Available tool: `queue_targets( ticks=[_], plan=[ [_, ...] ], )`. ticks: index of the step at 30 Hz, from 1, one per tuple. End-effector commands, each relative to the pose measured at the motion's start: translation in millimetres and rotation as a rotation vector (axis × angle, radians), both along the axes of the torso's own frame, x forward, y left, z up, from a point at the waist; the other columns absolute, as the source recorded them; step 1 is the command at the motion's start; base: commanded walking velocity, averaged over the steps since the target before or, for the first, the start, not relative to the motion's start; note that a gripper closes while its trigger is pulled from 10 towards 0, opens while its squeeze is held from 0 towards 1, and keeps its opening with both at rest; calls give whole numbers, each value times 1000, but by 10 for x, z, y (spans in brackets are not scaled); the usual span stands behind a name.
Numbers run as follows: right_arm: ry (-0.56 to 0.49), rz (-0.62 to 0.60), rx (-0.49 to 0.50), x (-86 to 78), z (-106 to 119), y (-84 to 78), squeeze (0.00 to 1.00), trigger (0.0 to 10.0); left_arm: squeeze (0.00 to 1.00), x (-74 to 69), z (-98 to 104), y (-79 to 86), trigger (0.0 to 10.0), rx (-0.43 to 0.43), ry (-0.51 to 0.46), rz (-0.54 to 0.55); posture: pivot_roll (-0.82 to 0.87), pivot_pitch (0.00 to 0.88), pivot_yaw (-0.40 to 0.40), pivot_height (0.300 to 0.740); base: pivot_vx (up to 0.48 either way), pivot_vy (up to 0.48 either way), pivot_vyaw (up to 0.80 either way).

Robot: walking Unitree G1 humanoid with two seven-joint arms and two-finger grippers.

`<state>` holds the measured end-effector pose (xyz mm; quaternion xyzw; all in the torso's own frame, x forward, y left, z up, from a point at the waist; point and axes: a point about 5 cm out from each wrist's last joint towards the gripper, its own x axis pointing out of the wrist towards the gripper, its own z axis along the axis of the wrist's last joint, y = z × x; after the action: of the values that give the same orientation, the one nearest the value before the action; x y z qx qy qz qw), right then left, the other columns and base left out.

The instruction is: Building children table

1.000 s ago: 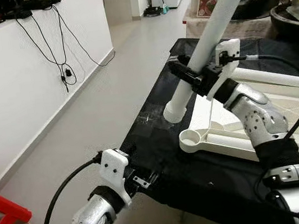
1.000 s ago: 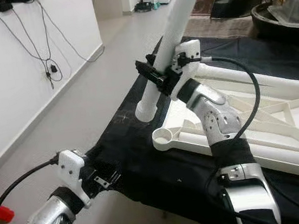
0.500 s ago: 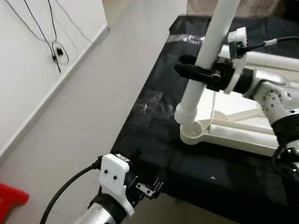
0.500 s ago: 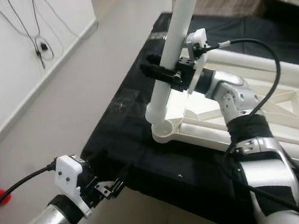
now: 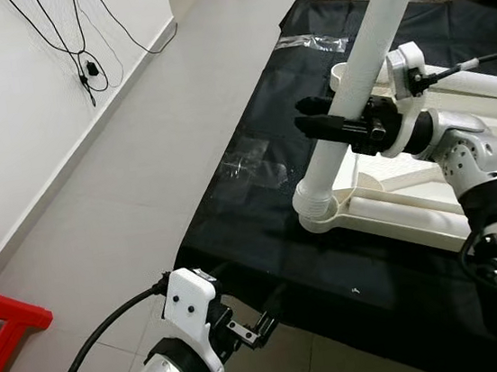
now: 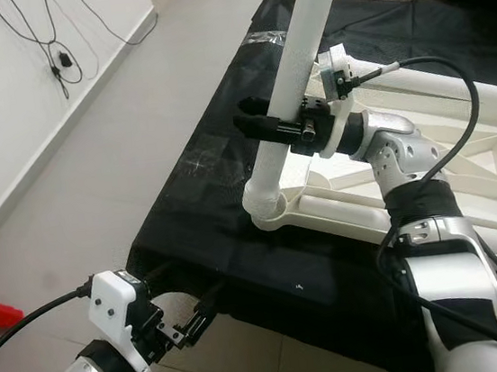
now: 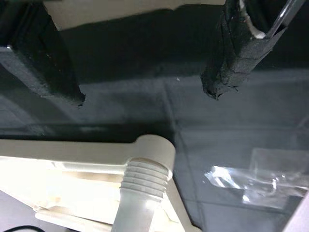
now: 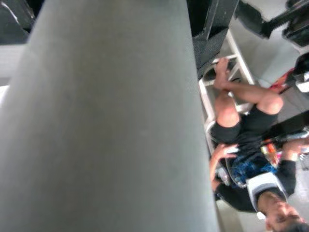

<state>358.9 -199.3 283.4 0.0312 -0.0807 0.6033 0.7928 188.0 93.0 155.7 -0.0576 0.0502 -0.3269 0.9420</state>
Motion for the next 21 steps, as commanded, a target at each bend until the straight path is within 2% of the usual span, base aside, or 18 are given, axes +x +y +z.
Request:
queue_targets(
  ticks=[1, 11, 21],
  plan=[
    [29, 9, -67, 5, -102, 8, 0, 10000, 0, -41, -5, -1, 10000, 13, 11, -11, 169, 272, 15, 740, 0, 0, 0],
    [-20, -47, -146, 70, -103, 7, 0, 10000, 0, -35, -18, -21, 10000, 23, 8, -22, 162, 252, 9, 740, 0, 0, 0],
    [-102, 59, -258, -9, -75, 102, 0, 10000, 0, -9, -27, -25, 10000, 26, 5, -20, 160, 253, 5, 740, 0, 0, 0]
  ],
)
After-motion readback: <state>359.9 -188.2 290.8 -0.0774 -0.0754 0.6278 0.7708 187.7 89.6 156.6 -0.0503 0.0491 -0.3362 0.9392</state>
